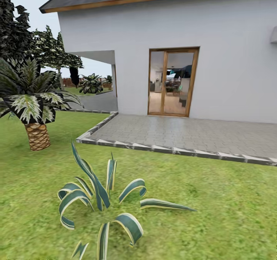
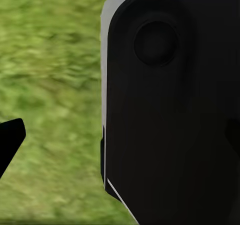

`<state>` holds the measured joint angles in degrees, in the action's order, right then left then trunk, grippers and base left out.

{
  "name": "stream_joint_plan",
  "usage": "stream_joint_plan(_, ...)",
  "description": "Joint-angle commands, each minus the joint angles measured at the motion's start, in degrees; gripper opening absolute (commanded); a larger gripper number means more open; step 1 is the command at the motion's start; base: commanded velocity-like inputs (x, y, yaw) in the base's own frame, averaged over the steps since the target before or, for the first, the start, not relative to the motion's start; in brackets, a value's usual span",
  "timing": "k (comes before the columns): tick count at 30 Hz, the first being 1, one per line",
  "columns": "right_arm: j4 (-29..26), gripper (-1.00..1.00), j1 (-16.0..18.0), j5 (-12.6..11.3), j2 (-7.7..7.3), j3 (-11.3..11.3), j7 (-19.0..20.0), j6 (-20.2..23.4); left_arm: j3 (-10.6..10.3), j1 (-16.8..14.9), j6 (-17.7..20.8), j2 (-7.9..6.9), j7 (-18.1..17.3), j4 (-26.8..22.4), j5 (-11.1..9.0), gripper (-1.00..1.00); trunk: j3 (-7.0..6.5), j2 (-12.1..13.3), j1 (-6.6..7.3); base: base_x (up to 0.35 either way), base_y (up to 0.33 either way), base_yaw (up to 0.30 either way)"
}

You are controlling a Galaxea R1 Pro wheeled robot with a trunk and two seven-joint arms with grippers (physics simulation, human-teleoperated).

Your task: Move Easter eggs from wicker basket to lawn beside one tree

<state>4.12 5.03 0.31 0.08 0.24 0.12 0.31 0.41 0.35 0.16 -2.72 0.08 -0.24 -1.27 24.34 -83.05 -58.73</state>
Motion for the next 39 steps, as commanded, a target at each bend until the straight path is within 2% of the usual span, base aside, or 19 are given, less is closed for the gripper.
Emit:
stream_joint_plan(1,0.10,1.00,0.07,0.04,0.01,0.02,0.03,0.04,0.03,0.00,0.02,-0.01,0.01,-0.03,-0.13,1.00,0.04,-0.02,0.00,0.000,-0.275,0.042)
stream_joint_plan(39,0.10,1.00,0.07,-0.02,-0.08,0.02,0.34,-0.05,0.03,0.00,0.02,-0.09,0.01,-0.03,-0.13,1.00,0.04,-0.02,0.00,0.000,-0.269,0.002)
